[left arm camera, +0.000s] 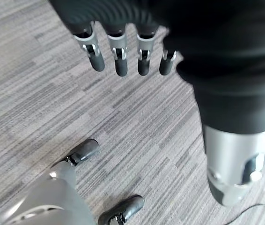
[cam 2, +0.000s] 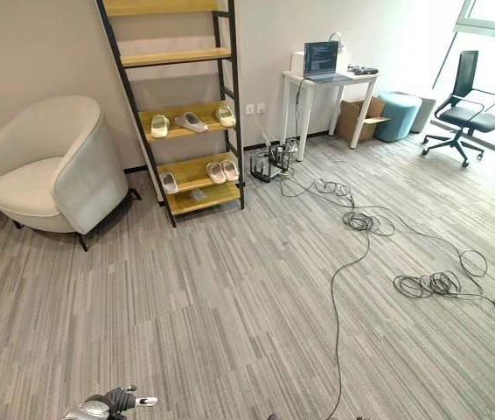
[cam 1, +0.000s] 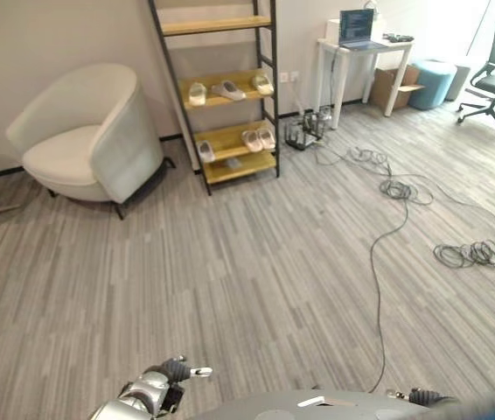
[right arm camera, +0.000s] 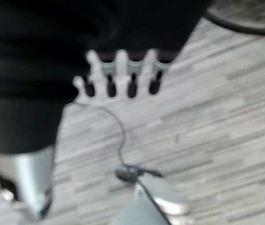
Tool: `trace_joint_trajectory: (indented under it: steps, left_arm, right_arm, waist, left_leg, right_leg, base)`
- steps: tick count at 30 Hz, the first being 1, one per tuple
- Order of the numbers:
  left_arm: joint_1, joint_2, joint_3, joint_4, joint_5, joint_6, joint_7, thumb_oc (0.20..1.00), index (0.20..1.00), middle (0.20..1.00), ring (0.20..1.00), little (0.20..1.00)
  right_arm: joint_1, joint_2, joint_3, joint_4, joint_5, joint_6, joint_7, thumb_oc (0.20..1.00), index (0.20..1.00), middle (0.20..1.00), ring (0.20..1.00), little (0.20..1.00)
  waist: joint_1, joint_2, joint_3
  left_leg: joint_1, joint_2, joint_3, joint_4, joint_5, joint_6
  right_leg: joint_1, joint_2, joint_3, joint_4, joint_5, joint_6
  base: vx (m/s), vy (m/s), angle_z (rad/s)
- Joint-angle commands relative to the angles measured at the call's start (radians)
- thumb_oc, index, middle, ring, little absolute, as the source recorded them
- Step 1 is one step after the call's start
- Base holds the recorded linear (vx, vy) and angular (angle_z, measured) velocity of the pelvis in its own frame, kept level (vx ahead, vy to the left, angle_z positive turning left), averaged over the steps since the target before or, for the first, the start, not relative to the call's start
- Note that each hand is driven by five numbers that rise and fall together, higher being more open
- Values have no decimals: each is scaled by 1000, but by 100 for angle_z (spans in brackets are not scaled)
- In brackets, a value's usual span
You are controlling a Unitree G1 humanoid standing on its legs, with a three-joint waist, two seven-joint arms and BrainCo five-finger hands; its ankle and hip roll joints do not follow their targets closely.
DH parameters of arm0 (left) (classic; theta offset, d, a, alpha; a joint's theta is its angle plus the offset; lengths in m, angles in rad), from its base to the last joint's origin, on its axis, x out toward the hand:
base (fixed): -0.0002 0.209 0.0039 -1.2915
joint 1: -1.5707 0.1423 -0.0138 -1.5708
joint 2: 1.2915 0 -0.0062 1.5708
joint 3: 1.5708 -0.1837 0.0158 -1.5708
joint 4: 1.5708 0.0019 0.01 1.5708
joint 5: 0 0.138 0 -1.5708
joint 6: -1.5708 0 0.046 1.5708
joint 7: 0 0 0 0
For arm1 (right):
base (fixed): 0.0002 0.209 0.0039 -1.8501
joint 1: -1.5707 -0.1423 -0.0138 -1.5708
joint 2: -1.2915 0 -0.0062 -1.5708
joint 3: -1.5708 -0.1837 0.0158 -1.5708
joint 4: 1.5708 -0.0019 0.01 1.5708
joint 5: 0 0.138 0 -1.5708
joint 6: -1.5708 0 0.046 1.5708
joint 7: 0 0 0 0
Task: Arrange the slippers neatly on the shoe rack.
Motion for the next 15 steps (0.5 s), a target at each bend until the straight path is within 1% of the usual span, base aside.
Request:
trace_joint_trajectory:
  steps: [1,7,8,11,15]
  left_arm:
    - [-92,14,-14,-6,25,-25,16,1000,1000,1000,1000,1000]
    - [-92,30,-8,4,40,-24,15,1000,1000,1000,1000,1000]
    - [-80,10,-21,-10,51,-30,18,1000,1000,1000,1000,1000]
    - [-77,3,-18,-8,61,-30,27,1000,1000,1000,1000,1000]
    - [-69,-9,-31,-4,75,-30,38,1000,1000,1000,1000,1000]
  right_arm:
    - [-71,9,40,29,-30,-16,-9,1000,1000,1000,1000,1000]
    - [-65,4,27,28,-22,-20,-9,1000,1000,1000,1000,1000]
    - [-50,12,22,23,-12,-26,-12,1000,1000,1000,1000,1000]
    - [-48,20,16,25,-3,-25,-10,1000,1000,1000,1000,1000]
    - [-43,32,15,23,6,-29,-12,1000,1000,1000,1000,1000]
  waist:
    - [-13,25,59]
    - [0,23,55]
    - [5,20,54]
    - [11,19,58]
    - [27,10,69]
  left_leg:
    - [-7,-18,33,10,-58,-3]
    - [-3,-19,28,10,-65,-2]
    - [-2,-20,22,10,-67,-1]
    - [-6,-20,17,10,-66,0]
    - [-15,-20,3,10,-64,-2]
  right_leg:
    - [99,-37,-24,9,-168,80]
    - [104,-34,-31,9,-169,81]
    - [107,-33,-36,9,-171,82]
    - [106,-34,-43,9,-172,81]
    - [103,-34,-62,9,-171,79]
  base:
    - [0,0,0]
    - [28,12,1]
    - [36,10,5]
    - [12,8,3]
    - [-1,-7,7]
